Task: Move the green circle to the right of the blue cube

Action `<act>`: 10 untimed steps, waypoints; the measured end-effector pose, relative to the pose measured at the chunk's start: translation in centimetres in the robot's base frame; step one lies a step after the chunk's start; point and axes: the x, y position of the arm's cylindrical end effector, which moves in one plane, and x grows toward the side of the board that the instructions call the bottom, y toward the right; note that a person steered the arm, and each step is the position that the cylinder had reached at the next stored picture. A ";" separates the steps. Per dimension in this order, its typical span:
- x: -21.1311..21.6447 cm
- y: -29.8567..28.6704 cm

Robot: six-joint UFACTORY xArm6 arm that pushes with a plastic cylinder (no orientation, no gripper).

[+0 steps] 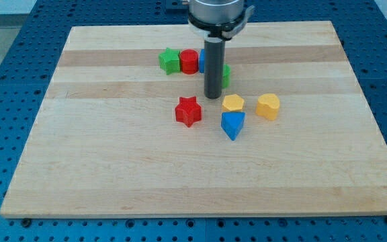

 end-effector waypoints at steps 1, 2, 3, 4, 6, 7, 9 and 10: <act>-0.6 -1.6; -1.4 -1.6; -1.7 -0.7; -1.9 1.1; -1.9 3.5; -1.9 4.5; -3.1 4.5; -3.4 4.5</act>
